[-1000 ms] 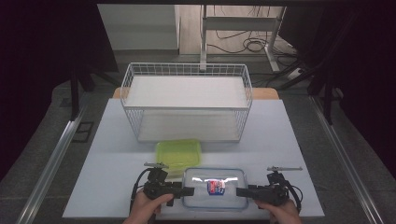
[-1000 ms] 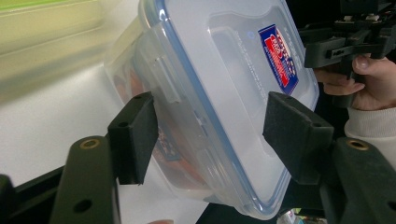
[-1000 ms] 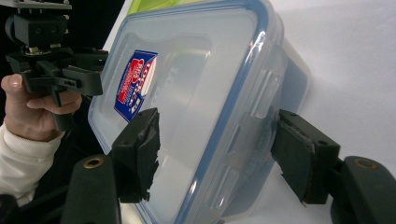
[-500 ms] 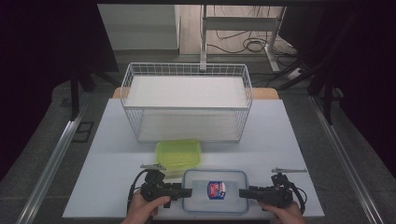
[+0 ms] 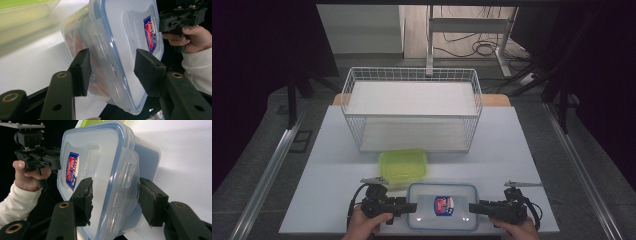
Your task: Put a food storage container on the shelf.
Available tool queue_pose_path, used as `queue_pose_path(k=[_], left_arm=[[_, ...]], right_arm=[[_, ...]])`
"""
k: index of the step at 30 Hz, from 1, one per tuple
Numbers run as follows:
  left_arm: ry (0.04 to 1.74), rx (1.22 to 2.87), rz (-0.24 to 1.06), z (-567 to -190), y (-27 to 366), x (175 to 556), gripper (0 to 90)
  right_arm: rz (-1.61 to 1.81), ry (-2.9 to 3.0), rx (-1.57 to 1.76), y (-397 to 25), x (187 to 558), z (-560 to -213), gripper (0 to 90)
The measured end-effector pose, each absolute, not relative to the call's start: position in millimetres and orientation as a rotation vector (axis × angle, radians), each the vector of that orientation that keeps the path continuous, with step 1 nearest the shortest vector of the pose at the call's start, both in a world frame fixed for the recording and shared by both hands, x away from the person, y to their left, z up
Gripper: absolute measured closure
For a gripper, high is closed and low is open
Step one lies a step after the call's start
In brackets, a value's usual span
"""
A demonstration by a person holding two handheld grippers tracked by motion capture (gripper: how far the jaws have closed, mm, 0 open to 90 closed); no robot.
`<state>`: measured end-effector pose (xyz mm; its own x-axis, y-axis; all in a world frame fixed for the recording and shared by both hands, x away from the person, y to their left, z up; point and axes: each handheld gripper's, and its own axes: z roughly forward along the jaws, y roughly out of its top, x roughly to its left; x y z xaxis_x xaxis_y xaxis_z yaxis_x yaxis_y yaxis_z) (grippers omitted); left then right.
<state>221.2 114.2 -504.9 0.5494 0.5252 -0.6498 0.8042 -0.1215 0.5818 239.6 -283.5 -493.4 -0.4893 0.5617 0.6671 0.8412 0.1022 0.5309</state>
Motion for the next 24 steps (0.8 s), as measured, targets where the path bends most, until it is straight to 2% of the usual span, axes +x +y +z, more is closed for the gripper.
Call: queue_pose_path(k=[24], left_arm=[[1.074, 1.796, -0.264, -498.0, 114.8, 213.1, 52.9]], right_arm=[[-1.418, -2.129, -1.371, -282.1, 232.2, -485.2, 50.9]])
